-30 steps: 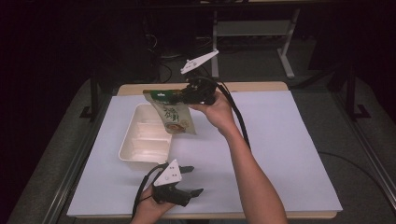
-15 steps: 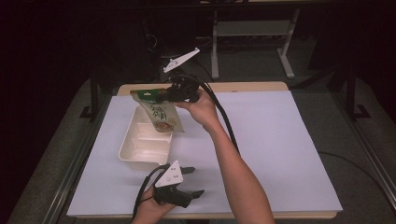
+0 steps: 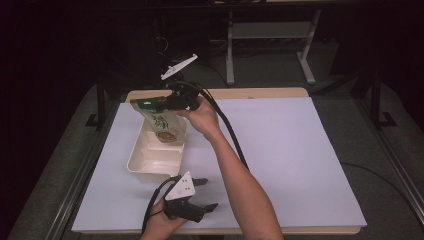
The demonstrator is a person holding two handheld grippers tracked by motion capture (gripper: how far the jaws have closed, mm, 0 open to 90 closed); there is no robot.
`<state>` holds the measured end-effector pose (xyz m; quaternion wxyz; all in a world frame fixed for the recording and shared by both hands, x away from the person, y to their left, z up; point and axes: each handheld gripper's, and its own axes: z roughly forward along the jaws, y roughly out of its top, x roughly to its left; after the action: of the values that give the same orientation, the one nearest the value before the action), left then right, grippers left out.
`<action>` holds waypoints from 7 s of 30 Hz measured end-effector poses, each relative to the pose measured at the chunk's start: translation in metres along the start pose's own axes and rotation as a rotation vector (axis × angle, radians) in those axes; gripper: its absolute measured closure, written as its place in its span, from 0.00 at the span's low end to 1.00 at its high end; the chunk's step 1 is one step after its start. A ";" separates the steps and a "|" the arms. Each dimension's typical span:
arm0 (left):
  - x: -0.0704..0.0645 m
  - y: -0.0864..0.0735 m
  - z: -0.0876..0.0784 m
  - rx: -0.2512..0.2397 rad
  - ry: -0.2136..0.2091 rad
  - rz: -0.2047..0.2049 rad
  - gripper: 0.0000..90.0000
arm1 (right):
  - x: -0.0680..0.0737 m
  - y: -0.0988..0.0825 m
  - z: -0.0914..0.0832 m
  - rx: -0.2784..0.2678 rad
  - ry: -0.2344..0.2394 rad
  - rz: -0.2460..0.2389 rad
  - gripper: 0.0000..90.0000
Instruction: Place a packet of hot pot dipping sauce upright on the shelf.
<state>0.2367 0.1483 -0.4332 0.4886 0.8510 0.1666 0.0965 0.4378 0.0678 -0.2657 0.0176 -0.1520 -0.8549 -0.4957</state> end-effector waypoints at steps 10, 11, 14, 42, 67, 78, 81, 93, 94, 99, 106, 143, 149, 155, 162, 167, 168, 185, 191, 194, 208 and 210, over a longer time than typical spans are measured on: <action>0.004 -0.002 0.001 0.011 0.000 0.000 0.23 | -0.008 -0.007 0.029 -0.003 0.033 0.037 1.00; 0.004 -0.002 0.001 0.011 -0.001 0.000 0.23 | -0.008 -0.007 0.029 -0.003 0.033 0.037 1.00; 0.004 -0.002 0.001 0.018 0.006 0.011 0.23 | -0.012 -0.014 0.040 0.001 0.044 0.050 1.00; 0.005 -0.003 0.003 0.020 0.013 0.016 0.23 | -0.045 -0.053 0.032 0.045 -0.014 0.160 0.94; 0.004 -0.003 0.003 0.021 0.015 0.018 0.23 | -0.049 -0.060 0.023 0.083 -0.036 0.197 0.69; 0.003 -0.002 0.004 0.018 0.015 0.014 0.23 | -0.047 -0.064 0.015 0.106 -0.075 0.187 0.56; 0.004 -0.002 0.004 0.018 0.015 0.014 0.23 | -0.048 -0.064 0.013 0.103 -0.080 0.192 0.54; 0.003 -0.002 0.005 0.024 0.010 0.021 0.23 | -0.051 -0.069 -0.002 0.099 -0.102 0.209 0.51; 0.003 -0.002 0.005 0.025 0.010 0.021 0.23 | -0.052 -0.070 -0.003 0.100 -0.103 0.213 0.51; 0.003 -0.002 0.005 0.029 0.010 0.022 0.23 | -0.053 -0.074 -0.009 0.099 -0.112 0.222 0.50; 0.003 -0.002 0.005 0.026 0.010 0.019 0.23 | -0.055 -0.081 -0.023 0.091 -0.126 0.237 0.49; 0.003 -0.002 0.005 0.029 0.011 0.000 0.22 | -0.041 -0.126 -0.097 0.072 -0.180 0.270 0.40; 0.004 -0.002 0.005 0.028 0.011 -0.004 0.22 | -0.037 -0.136 -0.106 0.070 -0.190 0.276 0.39; 0.006 -0.002 0.003 0.015 0.011 -0.012 0.22 | -0.027 -0.149 -0.116 0.067 -0.198 0.283 0.37; 0.005 -0.001 0.004 0.019 0.013 -0.013 0.22 | -0.016 -0.170 -0.129 0.061 -0.201 0.298 0.34; 0.005 -0.001 0.005 0.021 0.012 -0.014 0.22 | -0.010 -0.178 -0.136 0.062 -0.203 0.304 0.33; 0.005 -0.001 0.005 0.023 0.010 -0.014 0.22 | -0.007 -0.181 -0.139 0.061 -0.202 0.304 0.33; 0.002 -0.002 0.005 0.020 0.002 -0.022 0.22 | 0.015 -0.220 -0.167 0.042 -0.212 0.298 0.30; 0.002 -0.002 0.004 0.013 0.003 -0.031 0.23 | 0.021 -0.236 -0.178 0.038 -0.230 0.316 0.29; 0.002 -0.002 0.003 0.010 0.002 -0.034 0.23 | 0.024 -0.243 -0.183 0.034 -0.239 0.323 0.28; 0.004 -0.002 0.001 0.009 0.004 -0.045 0.23 | 0.038 -0.277 -0.200 0.028 -0.264 0.348 0.27; 0.004 -0.002 0.001 0.008 0.003 -0.045 0.23 | 0.039 -0.283 -0.201 0.025 -0.265 0.348 0.27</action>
<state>0.2402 0.1498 -0.4354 0.4869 0.8488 0.1870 0.0861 0.2981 -0.2245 -0.3948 -0.0078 -0.3606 -0.8168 -0.4502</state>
